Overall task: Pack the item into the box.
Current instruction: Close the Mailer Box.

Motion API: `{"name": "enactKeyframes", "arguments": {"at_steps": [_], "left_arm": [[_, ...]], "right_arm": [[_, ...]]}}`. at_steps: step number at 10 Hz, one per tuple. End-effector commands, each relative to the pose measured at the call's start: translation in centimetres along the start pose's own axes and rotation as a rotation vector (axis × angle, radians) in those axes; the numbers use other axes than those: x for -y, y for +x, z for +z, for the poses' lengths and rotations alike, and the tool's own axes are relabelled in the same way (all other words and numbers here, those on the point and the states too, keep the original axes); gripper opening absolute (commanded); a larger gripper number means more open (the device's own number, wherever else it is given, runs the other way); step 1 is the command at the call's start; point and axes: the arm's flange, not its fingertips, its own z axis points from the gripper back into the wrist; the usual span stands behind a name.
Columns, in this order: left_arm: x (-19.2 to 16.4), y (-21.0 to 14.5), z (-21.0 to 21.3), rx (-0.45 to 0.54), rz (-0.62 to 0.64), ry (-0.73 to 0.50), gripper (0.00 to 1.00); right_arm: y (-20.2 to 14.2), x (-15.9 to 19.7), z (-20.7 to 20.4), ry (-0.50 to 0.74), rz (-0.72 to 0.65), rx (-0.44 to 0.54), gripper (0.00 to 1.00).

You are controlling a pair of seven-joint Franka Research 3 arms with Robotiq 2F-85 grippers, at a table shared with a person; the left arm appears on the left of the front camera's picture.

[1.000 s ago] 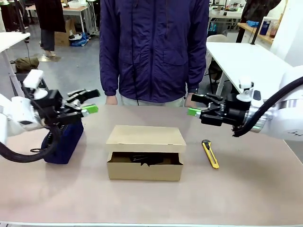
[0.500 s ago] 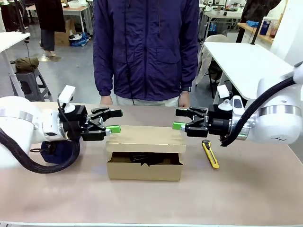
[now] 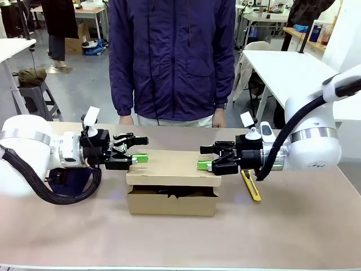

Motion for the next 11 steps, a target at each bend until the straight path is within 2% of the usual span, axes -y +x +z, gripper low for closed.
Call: {"name": "enactKeyframes", "arguments": {"at_steps": [1,5,7,11], "left_arm": [[0.4,-0.6,-0.8,-0.099,0.035,-0.064,1.0],[0.9,-2.0,-1.1,-0.194,0.043,-0.129,1.0],[0.8,-2.0,-1.0,-0.179,0.036,-0.115,1.0],[0.8,-1.3,-0.8,-0.143,0.016,-0.093,1.0]], "right_arm": [[0.7,0.5,-0.5,-0.016,-0.025,-0.073,1.0],[0.1,0.9,-0.9,-0.027,-0.032,-0.149,1.0],[-0.2,0.8,-0.8,-0.021,0.0,-0.21,1.0],[-0.1,0.5,-0.2,-0.019,0.071,-0.193,1.0]]}}
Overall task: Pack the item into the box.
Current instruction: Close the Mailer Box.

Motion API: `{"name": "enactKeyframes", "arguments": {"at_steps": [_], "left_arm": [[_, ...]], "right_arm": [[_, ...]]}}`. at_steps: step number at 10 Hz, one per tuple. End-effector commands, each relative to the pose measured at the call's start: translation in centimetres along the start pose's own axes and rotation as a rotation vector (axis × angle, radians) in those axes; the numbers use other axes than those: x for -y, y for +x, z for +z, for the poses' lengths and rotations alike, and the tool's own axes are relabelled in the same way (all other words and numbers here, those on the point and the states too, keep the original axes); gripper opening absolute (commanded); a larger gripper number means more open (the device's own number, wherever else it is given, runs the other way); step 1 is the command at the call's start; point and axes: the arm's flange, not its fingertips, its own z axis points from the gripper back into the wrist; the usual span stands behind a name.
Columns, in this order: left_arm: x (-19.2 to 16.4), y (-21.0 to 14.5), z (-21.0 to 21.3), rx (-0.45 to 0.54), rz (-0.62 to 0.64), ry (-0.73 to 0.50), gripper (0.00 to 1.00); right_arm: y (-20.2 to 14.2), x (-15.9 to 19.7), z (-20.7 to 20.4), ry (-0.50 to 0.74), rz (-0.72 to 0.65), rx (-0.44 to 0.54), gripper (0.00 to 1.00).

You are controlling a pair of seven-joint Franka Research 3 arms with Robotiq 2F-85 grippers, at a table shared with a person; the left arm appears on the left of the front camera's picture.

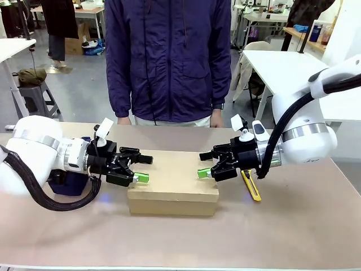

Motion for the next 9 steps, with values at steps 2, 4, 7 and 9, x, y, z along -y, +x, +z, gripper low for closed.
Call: {"name": "enactKeyframes", "arguments": {"at_steps": [2,4,7,9], "left_arm": [[1.2,1.5,0.5,0.096,0.0,-0.028,1.0],[4.5,5.2,3.0,0.156,0.003,0.032,1.0],[10.9,9.2,9.1,0.187,0.219,0.137,1.0],[14.6,9.6,13.8,0.193,0.357,0.243,1.0]], "right_arm": [[0.4,-0.8,1.0,0.008,0.027,0.019,1.0],[2.3,-3.4,4.4,-0.004,-0.001,0.072,1.0],[3.1,-9.2,10.4,-0.027,-0.15,0.057,1.0],[1.2,-12.5,14.8,-0.086,-0.271,0.035,1.0]]}}
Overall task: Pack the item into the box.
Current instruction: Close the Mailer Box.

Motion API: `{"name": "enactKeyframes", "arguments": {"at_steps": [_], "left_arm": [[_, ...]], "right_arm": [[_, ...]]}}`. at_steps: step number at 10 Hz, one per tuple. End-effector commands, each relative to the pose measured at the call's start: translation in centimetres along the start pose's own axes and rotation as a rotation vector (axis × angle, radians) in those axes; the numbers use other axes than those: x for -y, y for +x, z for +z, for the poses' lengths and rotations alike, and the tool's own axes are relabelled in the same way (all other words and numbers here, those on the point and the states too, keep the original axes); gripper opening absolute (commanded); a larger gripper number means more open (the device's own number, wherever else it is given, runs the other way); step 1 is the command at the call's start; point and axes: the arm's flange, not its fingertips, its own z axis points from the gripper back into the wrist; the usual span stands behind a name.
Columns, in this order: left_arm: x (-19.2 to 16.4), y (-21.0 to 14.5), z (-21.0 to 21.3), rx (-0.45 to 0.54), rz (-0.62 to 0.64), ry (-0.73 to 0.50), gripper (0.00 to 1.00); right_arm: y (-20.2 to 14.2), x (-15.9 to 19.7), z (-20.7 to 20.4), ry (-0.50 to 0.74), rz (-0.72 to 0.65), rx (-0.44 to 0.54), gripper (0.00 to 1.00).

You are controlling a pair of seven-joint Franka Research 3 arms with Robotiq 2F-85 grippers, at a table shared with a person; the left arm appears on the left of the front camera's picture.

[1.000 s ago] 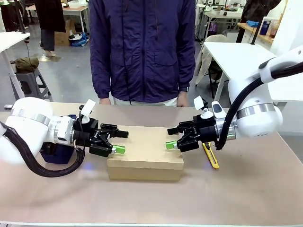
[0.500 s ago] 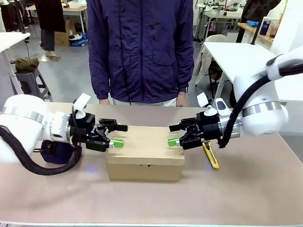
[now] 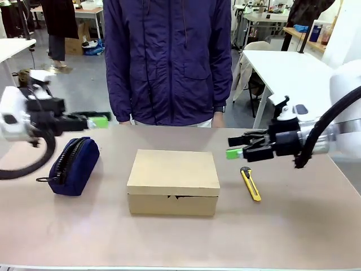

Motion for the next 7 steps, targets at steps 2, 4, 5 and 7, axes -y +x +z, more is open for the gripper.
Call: {"name": "enactKeyframes", "arguments": {"at_steps": [2,4,5,7], "left_arm": [[11.2,-4.2,9.5,-0.128,0.286,0.194,1.0],[11.0,-4.4,13.5,-0.188,0.397,0.152,1.0],[10.9,-4.4,15.0,-0.199,0.423,0.211,1.0],[10.6,-5.0,18.0,-0.167,0.47,0.187,1.0]], "right_arm": [[-7.6,-8.0,11.3,-0.024,-0.216,0.047,1.0],[-9.6,-6.8,16.7,0.017,-0.313,0.088,1.0],[-10.4,-5.5,19.6,0.057,-0.38,0.123,1.0],[-12.8,-2.7,24.7,0.041,-0.579,0.195,1.0]]}}
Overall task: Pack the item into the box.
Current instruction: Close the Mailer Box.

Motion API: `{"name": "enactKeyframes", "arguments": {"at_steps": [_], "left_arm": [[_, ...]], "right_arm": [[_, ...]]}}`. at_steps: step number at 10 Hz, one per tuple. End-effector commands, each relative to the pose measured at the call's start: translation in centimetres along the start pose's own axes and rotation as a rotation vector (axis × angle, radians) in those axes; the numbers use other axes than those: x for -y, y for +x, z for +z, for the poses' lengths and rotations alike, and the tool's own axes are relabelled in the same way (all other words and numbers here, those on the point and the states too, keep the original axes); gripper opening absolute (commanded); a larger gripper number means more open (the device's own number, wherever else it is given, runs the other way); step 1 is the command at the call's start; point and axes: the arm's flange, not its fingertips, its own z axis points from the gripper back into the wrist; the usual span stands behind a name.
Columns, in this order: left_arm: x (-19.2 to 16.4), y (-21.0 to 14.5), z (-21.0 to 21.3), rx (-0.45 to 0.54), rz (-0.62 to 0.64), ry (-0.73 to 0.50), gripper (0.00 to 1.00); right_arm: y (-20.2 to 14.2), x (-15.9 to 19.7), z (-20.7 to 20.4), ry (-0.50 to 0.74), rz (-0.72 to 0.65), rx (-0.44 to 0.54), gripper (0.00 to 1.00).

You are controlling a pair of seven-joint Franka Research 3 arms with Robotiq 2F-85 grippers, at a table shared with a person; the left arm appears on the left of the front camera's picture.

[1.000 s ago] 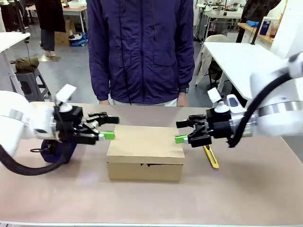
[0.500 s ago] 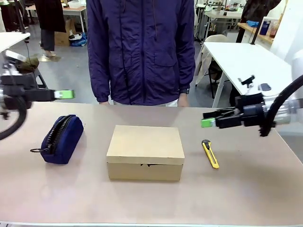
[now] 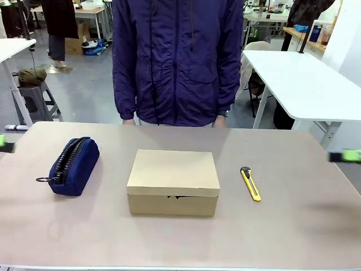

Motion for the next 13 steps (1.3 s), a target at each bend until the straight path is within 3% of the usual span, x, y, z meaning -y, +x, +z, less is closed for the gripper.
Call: {"name": "enactKeyframes", "arguments": {"at_steps": [1,3,4,13], "left_arm": [[2.9,-5.4,-2.0,0.077,0.029,-0.044,1.0],[0.7,-5.2,-2.3,0.153,0.061,-0.01,1.0],[0.0,-1.5,2.0,0.059,0.032,-0.024,1.0],[0.0,-1.5,2.0,0.059,0.032,-0.024,1.0]], "right_arm": [[-4.3,-0.8,1.4,0.012,-0.138,0.052,1.0],[-4.2,0.0,1.3,0.035,-0.134,0.056,1.0],[-3.9,0.5,3.8,0.01,-0.113,0.056,1.0],[-3.9,0.5,3.8,0.01,-0.113,0.056,1.0]]}}
